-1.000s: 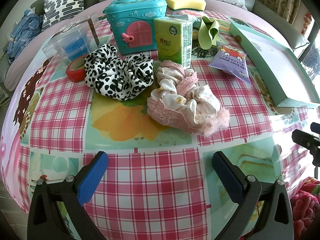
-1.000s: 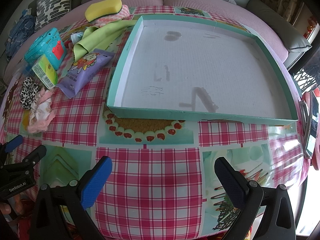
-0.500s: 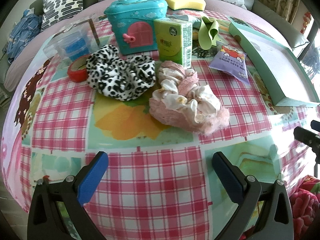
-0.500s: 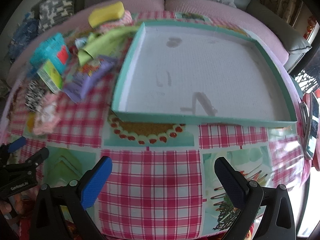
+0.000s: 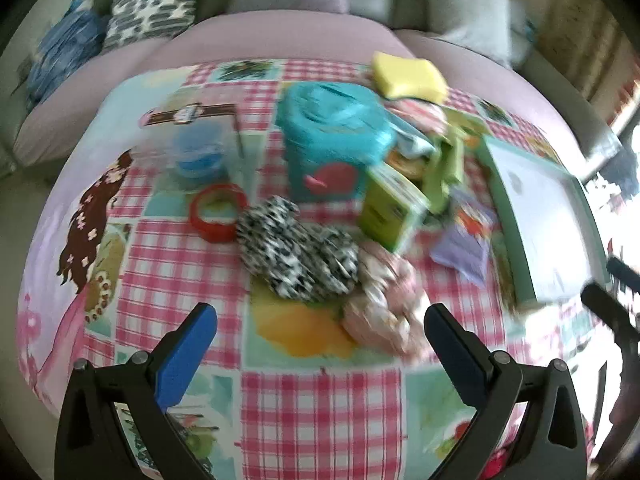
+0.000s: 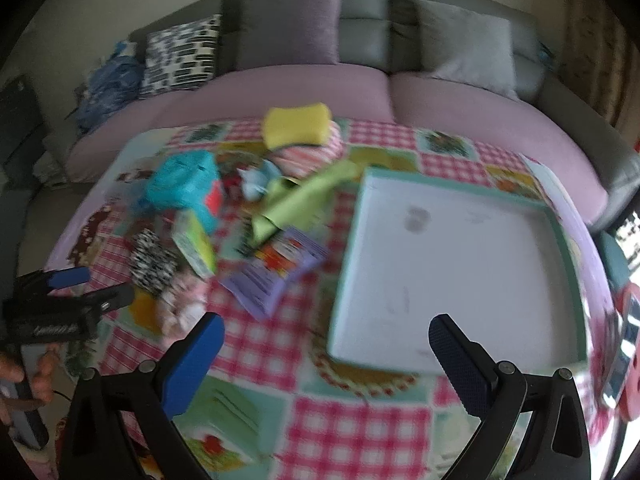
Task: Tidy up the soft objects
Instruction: 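Grasp the pink scrunchie with the right tool while the left tool grasps the leopard scrunchie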
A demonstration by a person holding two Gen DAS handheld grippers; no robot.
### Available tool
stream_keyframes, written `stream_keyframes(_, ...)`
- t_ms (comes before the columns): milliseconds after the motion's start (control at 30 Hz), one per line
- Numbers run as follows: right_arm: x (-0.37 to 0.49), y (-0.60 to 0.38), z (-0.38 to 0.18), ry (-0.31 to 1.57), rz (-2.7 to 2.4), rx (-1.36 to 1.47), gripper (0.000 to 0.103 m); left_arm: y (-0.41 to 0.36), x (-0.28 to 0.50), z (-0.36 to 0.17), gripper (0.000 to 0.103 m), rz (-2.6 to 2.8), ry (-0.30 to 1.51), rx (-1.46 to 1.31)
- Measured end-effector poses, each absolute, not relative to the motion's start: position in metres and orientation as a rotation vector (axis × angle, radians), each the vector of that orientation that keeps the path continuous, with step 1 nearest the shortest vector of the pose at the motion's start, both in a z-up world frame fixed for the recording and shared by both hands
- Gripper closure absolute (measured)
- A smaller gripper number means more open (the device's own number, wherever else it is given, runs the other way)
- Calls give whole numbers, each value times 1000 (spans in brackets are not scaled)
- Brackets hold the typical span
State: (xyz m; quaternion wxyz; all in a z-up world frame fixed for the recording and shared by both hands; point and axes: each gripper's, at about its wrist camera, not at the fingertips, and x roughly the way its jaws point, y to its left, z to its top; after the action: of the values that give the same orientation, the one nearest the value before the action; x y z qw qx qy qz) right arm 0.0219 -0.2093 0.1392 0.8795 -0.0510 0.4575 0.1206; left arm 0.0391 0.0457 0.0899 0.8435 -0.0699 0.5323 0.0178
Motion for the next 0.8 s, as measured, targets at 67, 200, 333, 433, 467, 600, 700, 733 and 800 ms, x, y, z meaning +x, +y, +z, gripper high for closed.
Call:
stream_keyframes(67,27,-195,139,953,282,-123,0,52,49,88,0,71,1144,-166)
stream_keyframes(200,38,-170,131,966,338,-153,0,62,57,88,0,122,1144,-195)
stream_keyframes(333,42,-151,119,994,382,-161,0,78,65,84,0,159,1121,-252)
stream_keyframes(433,42,-136,106,1012,425,-170,0,86,66,76,0,168,1105,-316)
stream_keyframes(467,42,-132,102,1017,434,-171,0,86,64,73,0,167,1108,-318)
stream_keyframes(600,43,-113,82,1050,473,-180,0,94,63,61,0,197,1118,-325)
stream_keyframes(700,43,-97,70,1067,504,-199,0,101,63,60,0,212,1097,-349)
stream_keyframes(733,42,-93,68,1067,515,-205,0,102,64,60,0,209,1094,-352)
stream_keyframes(800,41,-87,62,1071,531,-211,0,102,67,56,0,205,1099,-345)
